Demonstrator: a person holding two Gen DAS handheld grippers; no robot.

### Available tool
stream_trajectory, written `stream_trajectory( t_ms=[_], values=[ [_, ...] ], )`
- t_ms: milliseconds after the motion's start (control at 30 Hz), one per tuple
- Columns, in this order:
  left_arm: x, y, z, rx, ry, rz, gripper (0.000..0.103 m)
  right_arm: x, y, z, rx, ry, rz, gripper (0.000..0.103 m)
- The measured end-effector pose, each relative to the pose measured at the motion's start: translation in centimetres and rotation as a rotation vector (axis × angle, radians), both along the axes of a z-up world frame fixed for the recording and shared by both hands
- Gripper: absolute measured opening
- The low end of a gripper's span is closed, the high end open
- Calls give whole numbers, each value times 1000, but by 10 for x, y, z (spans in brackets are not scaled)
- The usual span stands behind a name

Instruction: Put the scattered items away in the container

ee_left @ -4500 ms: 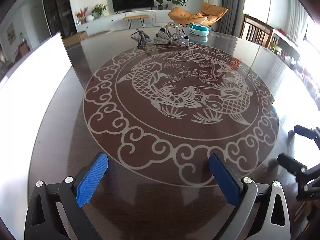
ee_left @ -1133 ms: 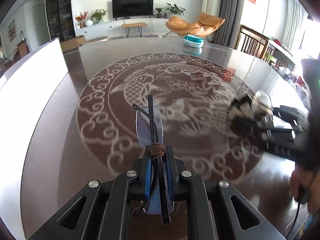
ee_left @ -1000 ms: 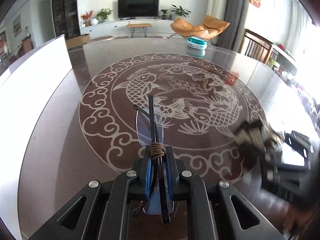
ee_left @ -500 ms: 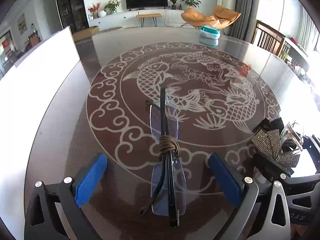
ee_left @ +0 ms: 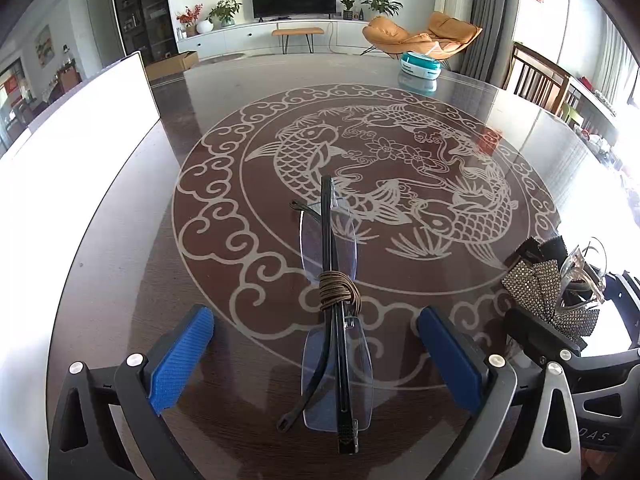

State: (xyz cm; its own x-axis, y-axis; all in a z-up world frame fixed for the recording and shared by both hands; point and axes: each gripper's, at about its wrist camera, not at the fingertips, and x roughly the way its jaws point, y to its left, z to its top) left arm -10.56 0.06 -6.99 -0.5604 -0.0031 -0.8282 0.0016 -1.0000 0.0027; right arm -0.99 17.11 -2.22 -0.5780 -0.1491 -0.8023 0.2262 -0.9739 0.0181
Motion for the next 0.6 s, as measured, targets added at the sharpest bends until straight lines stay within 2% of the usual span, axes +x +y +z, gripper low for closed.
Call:
stream_trajectory(
  t_ms=[233,600],
  values=[
    [0,0,1,-1,0,1,103,-1,3,-2,19,-10,-36,102],
    [1,0,1,-1,1,1,103,-1,4,-2,20,-11,-39,102]
  ],
)
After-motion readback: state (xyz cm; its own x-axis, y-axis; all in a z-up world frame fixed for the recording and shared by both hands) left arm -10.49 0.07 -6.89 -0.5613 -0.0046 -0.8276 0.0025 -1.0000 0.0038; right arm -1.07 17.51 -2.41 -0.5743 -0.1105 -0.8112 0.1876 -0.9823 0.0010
